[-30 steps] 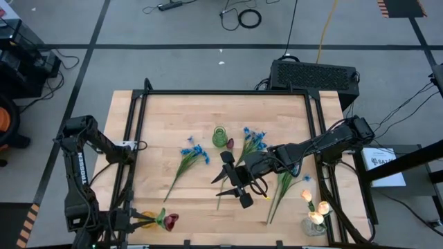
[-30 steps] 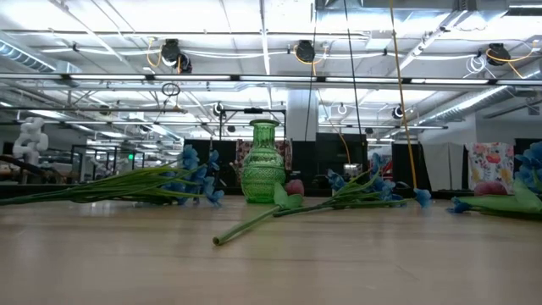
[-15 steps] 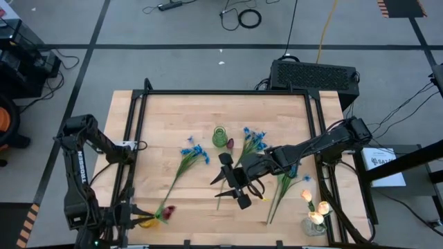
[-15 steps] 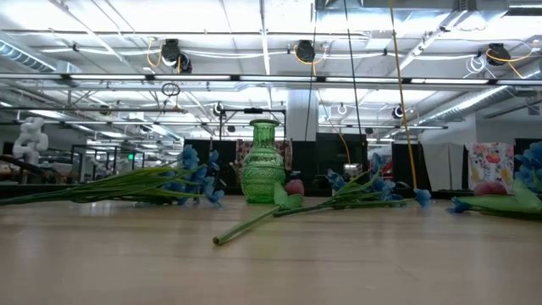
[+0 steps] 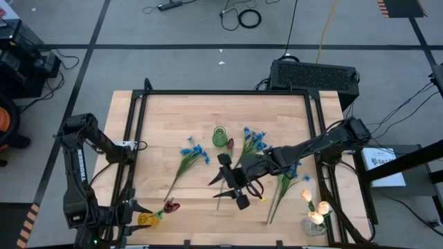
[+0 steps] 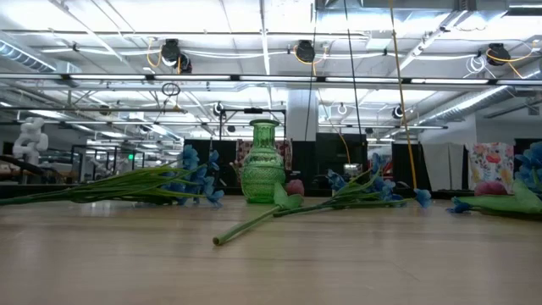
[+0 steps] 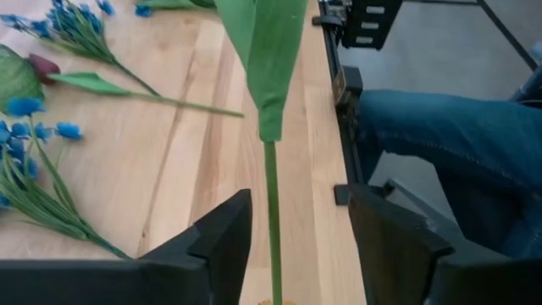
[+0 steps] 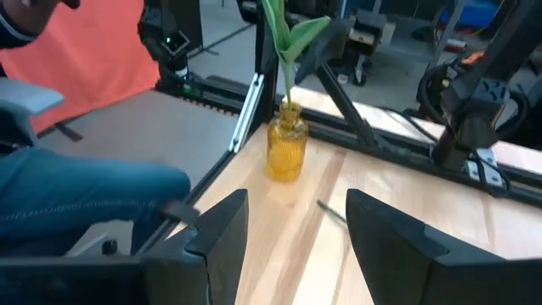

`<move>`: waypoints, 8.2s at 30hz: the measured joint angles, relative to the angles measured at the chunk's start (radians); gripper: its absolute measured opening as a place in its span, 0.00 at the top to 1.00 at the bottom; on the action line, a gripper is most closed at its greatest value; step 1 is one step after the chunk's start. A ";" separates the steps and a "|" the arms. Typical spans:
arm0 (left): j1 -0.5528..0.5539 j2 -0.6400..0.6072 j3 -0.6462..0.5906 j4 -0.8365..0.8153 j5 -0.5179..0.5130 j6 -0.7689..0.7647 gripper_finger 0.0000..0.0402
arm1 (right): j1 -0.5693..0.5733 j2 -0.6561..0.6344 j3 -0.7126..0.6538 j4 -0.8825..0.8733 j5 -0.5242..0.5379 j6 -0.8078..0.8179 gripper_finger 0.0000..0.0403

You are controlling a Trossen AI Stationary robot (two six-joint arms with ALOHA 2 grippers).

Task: Sort flowers into vase by color
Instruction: Put the left red flower into the yellow vase

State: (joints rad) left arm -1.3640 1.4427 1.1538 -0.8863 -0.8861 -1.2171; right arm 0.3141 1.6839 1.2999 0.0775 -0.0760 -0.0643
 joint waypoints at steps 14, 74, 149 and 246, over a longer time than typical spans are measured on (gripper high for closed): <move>-0.005 -0.111 0.002 -0.017 -0.025 0.094 0.48 | -0.013 0.204 0.019 0.457 -0.004 0.051 0.52; 0.055 0.086 0.078 0.606 -0.504 0.674 0.48 | -0.064 0.327 0.281 0.268 -0.081 0.045 0.84; 0.132 0.012 0.077 0.308 -0.340 0.651 0.96 | -0.064 0.327 0.281 0.242 -0.083 0.022 0.84; -0.041 -0.731 -0.296 0.020 -0.271 0.316 0.49 | -0.064 0.187 0.280 -0.256 0.194 0.076 0.84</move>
State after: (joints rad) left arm -1.4047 0.7121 0.8577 -0.8663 -1.1571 -0.9014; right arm 0.2504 1.8712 1.5803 -0.1784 0.1185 0.0113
